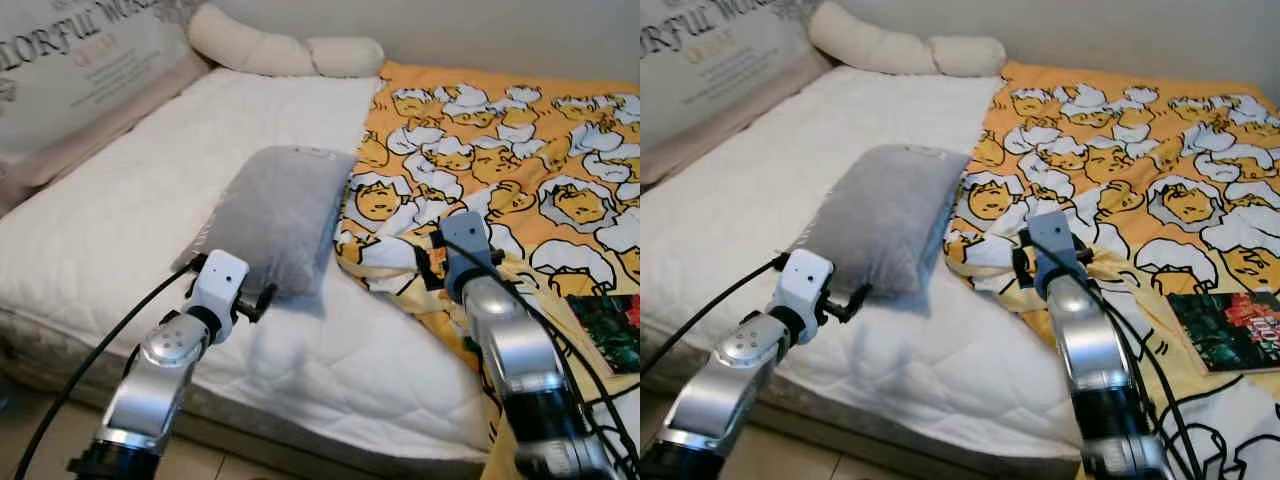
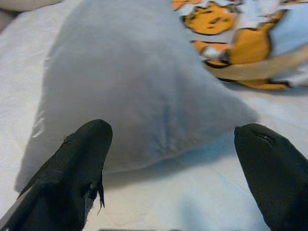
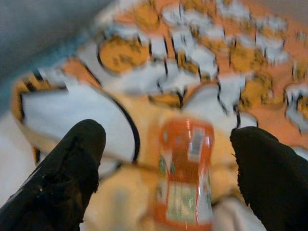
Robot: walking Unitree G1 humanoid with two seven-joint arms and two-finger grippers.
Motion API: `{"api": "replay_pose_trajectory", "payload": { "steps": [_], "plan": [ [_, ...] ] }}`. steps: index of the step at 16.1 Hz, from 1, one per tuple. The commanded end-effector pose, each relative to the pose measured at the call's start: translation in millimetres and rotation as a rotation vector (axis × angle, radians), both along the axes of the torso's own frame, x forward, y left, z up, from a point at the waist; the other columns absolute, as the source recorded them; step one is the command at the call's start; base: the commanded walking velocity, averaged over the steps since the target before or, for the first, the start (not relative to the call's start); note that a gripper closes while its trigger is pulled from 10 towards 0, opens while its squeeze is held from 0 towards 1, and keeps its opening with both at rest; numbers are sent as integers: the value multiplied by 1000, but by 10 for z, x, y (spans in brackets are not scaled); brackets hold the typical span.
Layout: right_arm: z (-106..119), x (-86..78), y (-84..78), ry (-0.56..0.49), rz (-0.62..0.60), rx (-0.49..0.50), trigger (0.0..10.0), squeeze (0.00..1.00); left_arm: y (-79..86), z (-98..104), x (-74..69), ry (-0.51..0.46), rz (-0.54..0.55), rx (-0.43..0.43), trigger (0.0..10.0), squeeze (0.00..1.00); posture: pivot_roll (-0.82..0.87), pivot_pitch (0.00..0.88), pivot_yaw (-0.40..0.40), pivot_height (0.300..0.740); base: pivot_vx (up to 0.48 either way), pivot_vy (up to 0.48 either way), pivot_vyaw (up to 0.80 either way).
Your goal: Clean up the room
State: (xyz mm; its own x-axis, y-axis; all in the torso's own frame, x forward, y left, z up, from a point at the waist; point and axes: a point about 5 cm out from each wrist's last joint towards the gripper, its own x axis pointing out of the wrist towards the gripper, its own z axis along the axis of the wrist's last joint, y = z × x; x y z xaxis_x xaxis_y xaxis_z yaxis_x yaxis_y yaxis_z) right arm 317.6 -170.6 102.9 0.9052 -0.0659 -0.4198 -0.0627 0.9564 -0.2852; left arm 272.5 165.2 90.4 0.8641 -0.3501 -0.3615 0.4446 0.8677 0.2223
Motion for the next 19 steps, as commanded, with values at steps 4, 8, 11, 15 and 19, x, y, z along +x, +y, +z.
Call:
{"api": "replay_pose_trajectory", "payload": {
  "steps": [4, 8, 11, 15, 19],
  "plan": [
    [-150, 95, -226, 169, -94, -38, 10000, 0, -50, 136, -3, 59, -283, 46, 10000, 0, -14, 0, 33, 740, 0, 0, 0],
    [-348, 175, -382, 219, -123, 3, 10000, 0, -78, 174, -37, 94, -378, 46, 10000, 0, -3, 0, 55, 740, 0, 0, 0],
    [-452, 201, -463, 241, -153, 123, 9451, 0, -89, 213, -34, 100, -404, 54, 10000, 0, 17, 0, 65, 740, 0, 0, 0],
    [-432, 258, -467, 238, -155, 149, 2314, 0, -78, 238, -33, 104, -416, 56, 10000, 0, 17, 0, 63, 740, 0, 0, 0],
    [-441, 268, -462, 235, -145, 153, 118, 0, -178, 223, -62, 99, -443, 59, 10000, 0, 19, 0, 54, 740, 0, 0, 0]
  ]
}}
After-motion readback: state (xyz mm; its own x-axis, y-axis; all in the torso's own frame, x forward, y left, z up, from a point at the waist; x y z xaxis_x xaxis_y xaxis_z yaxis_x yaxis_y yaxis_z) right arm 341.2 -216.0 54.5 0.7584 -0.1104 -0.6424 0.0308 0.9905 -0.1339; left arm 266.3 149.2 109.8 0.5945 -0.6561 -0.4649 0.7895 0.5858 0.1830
